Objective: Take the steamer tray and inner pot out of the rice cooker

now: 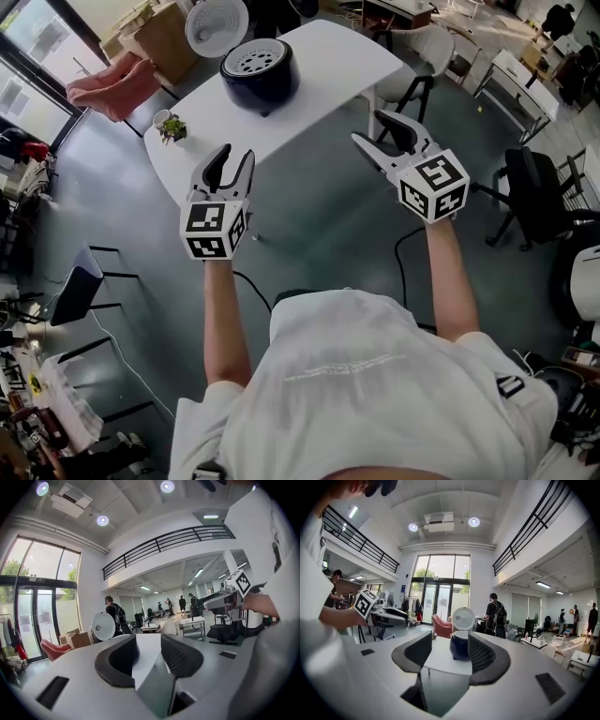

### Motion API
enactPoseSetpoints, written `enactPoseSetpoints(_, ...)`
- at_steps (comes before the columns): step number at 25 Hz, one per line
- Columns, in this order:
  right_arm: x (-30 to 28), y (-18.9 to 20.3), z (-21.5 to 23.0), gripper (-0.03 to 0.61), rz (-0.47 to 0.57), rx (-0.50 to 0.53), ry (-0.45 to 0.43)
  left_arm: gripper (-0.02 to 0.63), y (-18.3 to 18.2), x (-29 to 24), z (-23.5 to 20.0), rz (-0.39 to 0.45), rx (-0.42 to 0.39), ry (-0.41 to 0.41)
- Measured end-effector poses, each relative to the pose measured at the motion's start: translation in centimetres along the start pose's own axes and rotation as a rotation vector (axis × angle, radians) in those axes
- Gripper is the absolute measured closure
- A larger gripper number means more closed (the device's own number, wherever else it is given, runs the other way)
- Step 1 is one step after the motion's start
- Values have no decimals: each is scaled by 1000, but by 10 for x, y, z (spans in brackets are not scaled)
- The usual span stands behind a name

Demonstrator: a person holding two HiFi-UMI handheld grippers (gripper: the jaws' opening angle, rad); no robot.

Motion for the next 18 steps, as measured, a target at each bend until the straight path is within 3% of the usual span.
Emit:
enactPoseSetpoints(8, 9, 12, 21, 322, -1, -31, -20, 436, -1, -8, 20, -22, 12, -12)
enactPoseSetpoints(18, -14, 25, 57, 326, -24, -45, 8, 436, 6, -57, 11, -33, 30, 8)
Point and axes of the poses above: the fingertips, and each gripper's own axes: x backward along the fingers, z to its right, y out of its underside, the point moved 10 cm from there along x, backward along the fingers
